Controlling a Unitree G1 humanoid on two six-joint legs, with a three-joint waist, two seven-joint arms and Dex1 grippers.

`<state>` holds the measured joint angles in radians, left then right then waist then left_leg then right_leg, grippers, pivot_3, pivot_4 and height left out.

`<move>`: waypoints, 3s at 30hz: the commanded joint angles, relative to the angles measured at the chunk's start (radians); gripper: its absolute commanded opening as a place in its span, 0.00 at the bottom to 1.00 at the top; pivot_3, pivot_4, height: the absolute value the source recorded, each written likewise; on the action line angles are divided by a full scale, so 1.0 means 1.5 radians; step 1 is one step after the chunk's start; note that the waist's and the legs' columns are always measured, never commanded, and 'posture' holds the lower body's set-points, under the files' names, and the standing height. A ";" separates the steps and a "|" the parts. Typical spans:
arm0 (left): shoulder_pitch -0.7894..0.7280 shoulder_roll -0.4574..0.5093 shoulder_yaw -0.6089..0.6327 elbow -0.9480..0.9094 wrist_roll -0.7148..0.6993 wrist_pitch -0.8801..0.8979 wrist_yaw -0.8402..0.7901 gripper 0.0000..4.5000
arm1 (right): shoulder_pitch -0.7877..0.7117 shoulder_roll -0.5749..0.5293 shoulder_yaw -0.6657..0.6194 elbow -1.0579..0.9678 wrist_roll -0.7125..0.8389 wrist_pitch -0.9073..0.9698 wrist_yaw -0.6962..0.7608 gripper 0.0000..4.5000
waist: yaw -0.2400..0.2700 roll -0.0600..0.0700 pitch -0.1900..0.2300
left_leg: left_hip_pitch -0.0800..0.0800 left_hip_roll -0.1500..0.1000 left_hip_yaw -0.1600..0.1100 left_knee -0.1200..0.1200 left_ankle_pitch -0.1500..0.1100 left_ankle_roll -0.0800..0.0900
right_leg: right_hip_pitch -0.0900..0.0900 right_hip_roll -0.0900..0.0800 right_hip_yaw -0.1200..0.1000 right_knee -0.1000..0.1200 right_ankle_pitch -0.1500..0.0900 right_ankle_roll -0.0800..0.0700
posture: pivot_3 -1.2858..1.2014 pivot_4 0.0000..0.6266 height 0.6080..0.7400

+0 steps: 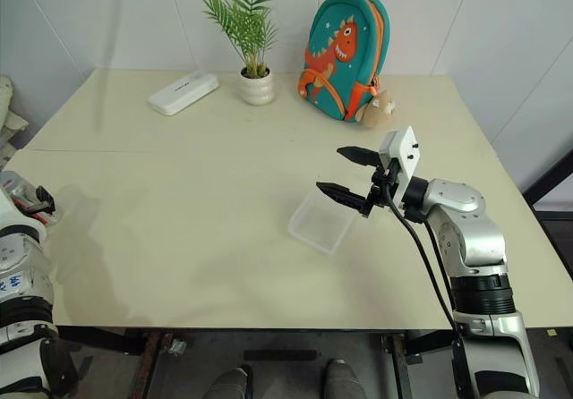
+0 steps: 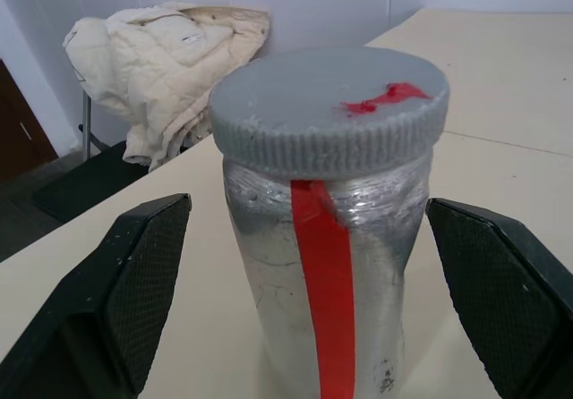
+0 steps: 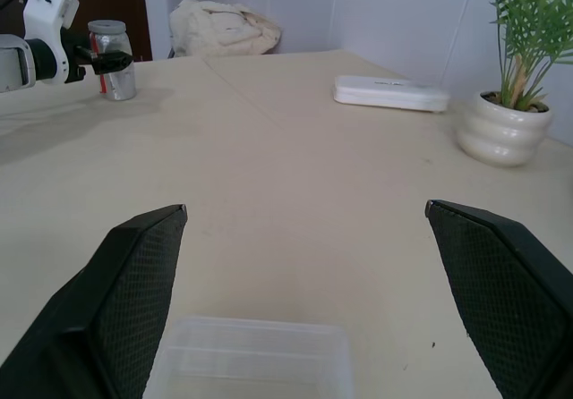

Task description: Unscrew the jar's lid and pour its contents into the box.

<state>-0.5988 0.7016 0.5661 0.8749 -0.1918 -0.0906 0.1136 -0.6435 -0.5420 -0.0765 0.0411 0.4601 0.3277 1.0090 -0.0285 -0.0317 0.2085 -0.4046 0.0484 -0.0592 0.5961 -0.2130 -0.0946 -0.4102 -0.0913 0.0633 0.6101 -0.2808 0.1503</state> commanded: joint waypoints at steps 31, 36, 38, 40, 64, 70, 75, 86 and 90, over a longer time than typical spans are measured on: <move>-0.036 0.036 -0.021 0.085 -0.020 -0.098 -0.039 0.99 | -0.027 -0.008 -0.007 -0.017 -0.009 -0.006 -0.011 1.00 | 0.000 0.000 0.000 | 0.000 0.000 0.000 0.000 0.000 0.000 | 0.000 0.000 0.000 0.000 0.000 0.000 | 0.52 0.24 1.00; -0.027 0.040 -0.025 0.083 -0.012 -0.097 -0.029 0.81 | -0.028 -0.008 -0.007 -0.017 -0.010 -0.006 -0.012 1.00 | 0.000 0.000 0.000 | 0.000 0.000 0.000 0.000 0.000 0.000 | 0.000 0.000 0.000 0.000 0.000 0.000 | 0.52 0.24 1.00; -0.022 0.040 -0.027 0.082 -0.008 -0.099 -0.026 0.67 | -0.029 -0.008 -0.006 -0.016 -0.010 -0.006 -0.012 1.00 | 0.000 0.000 0.000 | 0.000 0.000 0.000 0.000 0.000 0.000 | 0.000 0.000 0.000 0.000 0.000 0.000 | 0.52 0.24 1.00; -0.017 0.042 -0.028 0.081 -0.004 -0.097 -0.018 0.54 | -0.030 -0.008 -0.007 -0.015 -0.010 -0.006 -0.012 1.00 | 0.000 0.000 0.000 | 0.000 0.000 0.000 0.000 0.000 0.000 | 0.000 0.000 0.000 0.000 0.000 0.000 | 0.52 0.24 1.00; 0.084 -0.036 -0.140 -0.407 -0.139 0.152 -0.323 0.43 | -0.007 -0.003 -0.007 -0.132 0.020 0.059 -0.047 1.00 | -0.002 0.000 0.000 | 0.000 0.000 0.000 -0.001 0.000 0.000 | 0.000 0.000 0.000 0.000 0.000 0.000 | 0.52 0.24 1.00; 0.065 -0.033 -0.208 -0.556 -0.211 0.310 -0.435 0.43 | 0.003 0.033 0.007 -0.229 0.051 0.122 -0.120 1.00 | -0.004 0.000 0.000 | 0.000 0.000 0.000 -0.001 0.000 0.000 | 0.000 0.000 0.000 0.001 0.000 0.000 | 0.52 0.24 1.00; 0.030 -0.034 -0.269 -0.606 -0.230 0.355 -0.531 0.43 | -0.003 0.080 0.030 -0.304 0.072 0.181 -0.199 1.00 | -0.001 0.000 0.000 | 0.000 0.000 0.000 0.000 0.000 0.000 | 0.000 0.000 0.000 0.000 0.000 -0.001 | 0.52 0.24 1.00; -0.037 -0.028 -0.362 -0.568 -0.220 0.380 -0.735 0.43 | -0.029 0.169 0.097 -0.373 0.025 0.306 -0.419 1.00 | -0.002 0.000 0.000 | -0.001 0.000 0.000 -0.001 0.000 0.000 | -0.001 0.000 0.000 0.000 -0.001 -0.002 | 0.52 0.24 1.00; -0.057 -0.042 -0.374 -0.551 -0.205 0.345 -0.769 0.43 | -0.029 0.179 0.116 -0.379 0.015 0.304 -0.434 1.00 | -0.002 0.000 0.000 | -0.001 0.000 0.000 -0.001 0.000 0.000 | -0.001 0.000 0.000 0.000 -0.001 -0.002 | 0.52 0.24 1.00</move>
<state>-0.6596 0.6430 0.0011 0.0572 -0.5032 0.4621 -1.0143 -0.6713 -0.2810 0.0944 -0.4742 0.4895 0.7905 0.3720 -0.0309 -0.0314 0.2088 -0.4059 0.0488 -0.0599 0.5945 -0.2133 -0.0939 -0.4123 -0.0913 0.0635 0.6103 -0.2828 0.1475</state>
